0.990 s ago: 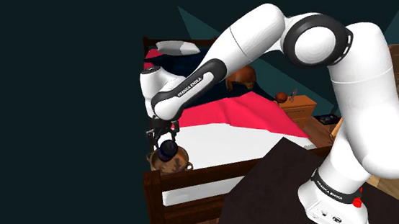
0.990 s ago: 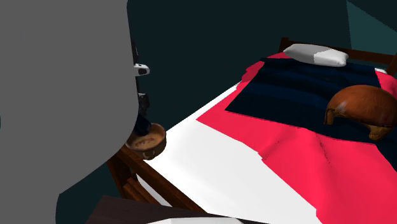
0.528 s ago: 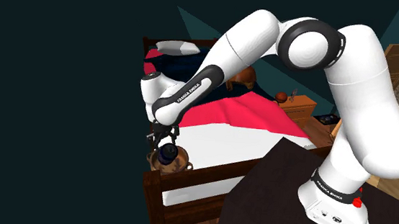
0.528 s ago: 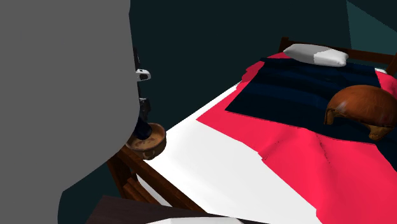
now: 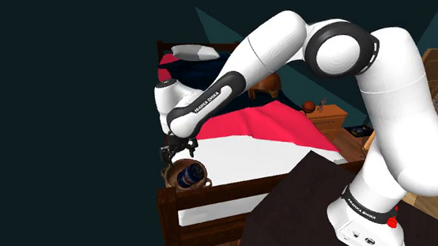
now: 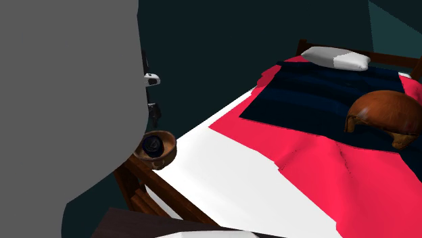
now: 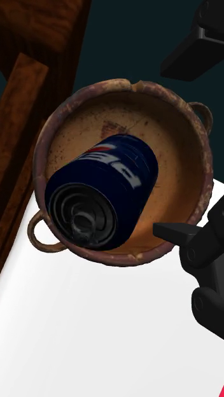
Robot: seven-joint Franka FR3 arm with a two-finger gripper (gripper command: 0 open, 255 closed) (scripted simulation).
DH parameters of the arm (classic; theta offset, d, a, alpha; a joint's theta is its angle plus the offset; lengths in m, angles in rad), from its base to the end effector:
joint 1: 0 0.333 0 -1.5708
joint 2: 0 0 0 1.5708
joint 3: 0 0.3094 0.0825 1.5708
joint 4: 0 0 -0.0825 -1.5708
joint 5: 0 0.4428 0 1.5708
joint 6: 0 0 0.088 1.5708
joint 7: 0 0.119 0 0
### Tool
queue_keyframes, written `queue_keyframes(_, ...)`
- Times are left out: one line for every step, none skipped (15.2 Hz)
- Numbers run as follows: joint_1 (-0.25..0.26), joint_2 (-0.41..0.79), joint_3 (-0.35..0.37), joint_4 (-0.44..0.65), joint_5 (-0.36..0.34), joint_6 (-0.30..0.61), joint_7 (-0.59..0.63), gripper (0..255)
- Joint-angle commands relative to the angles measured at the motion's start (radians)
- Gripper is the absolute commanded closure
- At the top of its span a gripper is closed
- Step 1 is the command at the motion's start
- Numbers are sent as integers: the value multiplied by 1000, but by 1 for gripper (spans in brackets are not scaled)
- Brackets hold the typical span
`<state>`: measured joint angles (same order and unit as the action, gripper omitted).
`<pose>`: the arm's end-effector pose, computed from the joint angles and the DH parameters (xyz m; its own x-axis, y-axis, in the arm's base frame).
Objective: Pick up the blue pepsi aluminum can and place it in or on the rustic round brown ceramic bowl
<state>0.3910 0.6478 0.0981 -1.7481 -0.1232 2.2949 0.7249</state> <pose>0.6116 0.3190 0.1352 0.9842 -0.1678 -0.0561 -0.1629 -0.9832 0.0828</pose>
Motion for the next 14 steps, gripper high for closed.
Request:
queue_keyframes(0, 0, 0, 0, 0, 0, 0, 0)
queue_keyframes(0, 0, 0, 0, 0, 0, 0, 0)
queue_keyframes(-1, -20, 2, 4, 3, -24, -2, 0)
queue_keyframes(-1, -40, 5, 9, 6, -49, -4, 0)
queue_keyframes(-2, -58, 7, 16, 9, -74, -6, 0)
queue_keyframes(-2, -72, 8, 23, 12, -95, -7, 0)
queue_keyframes(-2, -72, 8, 23, 12, -95, -7, 0)
queue_keyframes(-2, -72, 8, 23, 12, -95, -7, 0)
queue_keyframes(-2, -72, 8, 23, 12, -95, -7, 0)
queue_keyframes(-2, -72, 8, 23, 12, -95, -7, 0)
queue_keyframes(-2, -72, 8, 23, 12, -95, -7, 0)
queue_keyframes(-2, -72, 8, 23, 12, -95, -7, 0)
queue_keyframes(-2, -72, 8, 23, 12, -95, -7, 0)
queue_keyframes(-2, -72, 8, 23, 12, -95, -7, 0)
